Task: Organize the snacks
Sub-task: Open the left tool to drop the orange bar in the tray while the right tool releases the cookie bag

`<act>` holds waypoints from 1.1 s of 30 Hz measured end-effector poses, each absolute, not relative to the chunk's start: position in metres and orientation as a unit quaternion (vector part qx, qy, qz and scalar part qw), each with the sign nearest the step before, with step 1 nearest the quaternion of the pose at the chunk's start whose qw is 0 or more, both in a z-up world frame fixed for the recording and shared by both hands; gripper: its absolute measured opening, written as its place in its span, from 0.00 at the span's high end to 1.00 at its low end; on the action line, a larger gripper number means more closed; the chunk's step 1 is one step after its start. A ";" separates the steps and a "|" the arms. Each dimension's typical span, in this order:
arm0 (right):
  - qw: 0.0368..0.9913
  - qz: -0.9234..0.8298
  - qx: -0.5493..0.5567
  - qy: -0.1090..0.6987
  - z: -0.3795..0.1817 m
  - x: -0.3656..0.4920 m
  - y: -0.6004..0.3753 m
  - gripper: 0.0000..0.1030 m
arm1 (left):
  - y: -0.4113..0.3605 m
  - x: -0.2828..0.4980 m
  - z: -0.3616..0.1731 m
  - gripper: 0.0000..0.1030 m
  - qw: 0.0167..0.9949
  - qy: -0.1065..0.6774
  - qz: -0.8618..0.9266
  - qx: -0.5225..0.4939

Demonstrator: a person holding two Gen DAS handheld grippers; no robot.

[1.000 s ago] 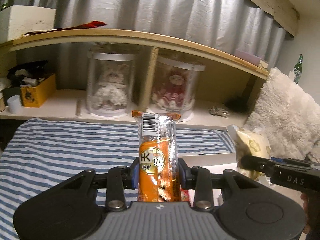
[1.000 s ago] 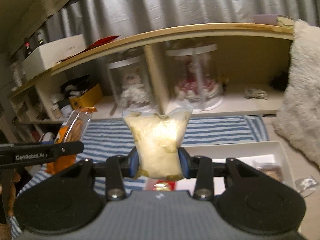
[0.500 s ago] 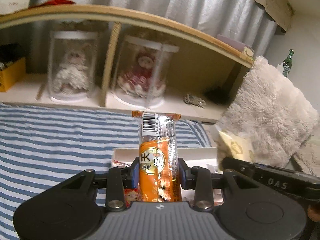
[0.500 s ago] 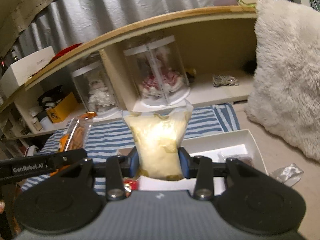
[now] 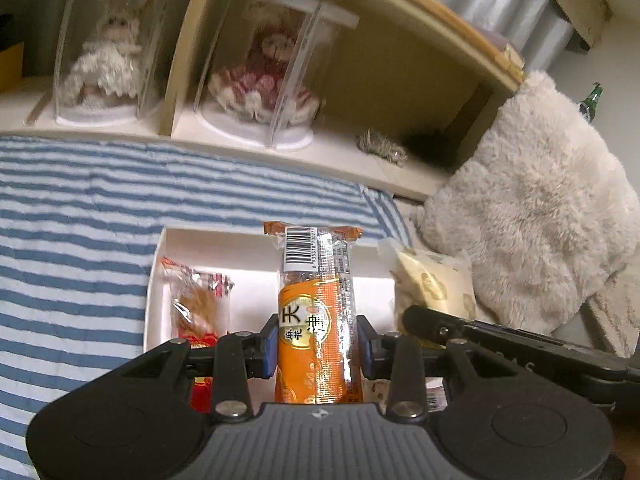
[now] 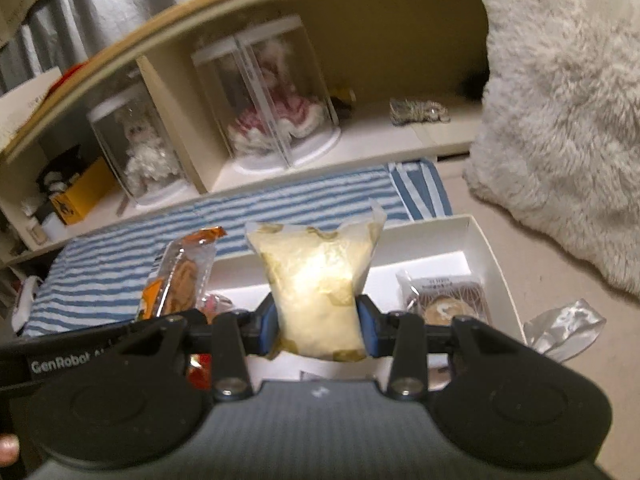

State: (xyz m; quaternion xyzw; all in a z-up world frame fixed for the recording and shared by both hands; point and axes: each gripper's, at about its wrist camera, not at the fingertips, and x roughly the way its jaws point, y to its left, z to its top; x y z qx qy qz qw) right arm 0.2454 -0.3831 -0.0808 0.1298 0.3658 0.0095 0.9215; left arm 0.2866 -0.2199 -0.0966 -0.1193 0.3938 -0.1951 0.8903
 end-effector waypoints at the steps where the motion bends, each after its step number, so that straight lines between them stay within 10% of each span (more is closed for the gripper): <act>1: 0.920 0.009 0.127 0.372 -0.086 0.250 -0.383 0.54 | -0.221 0.289 -0.101 0.62 0.889 0.397 -0.194 -0.119; 33: 0.907 -0.010 0.139 0.397 -0.120 0.269 -0.395 0.40 | -0.212 0.301 -0.122 0.36 0.886 0.425 -0.168 -0.081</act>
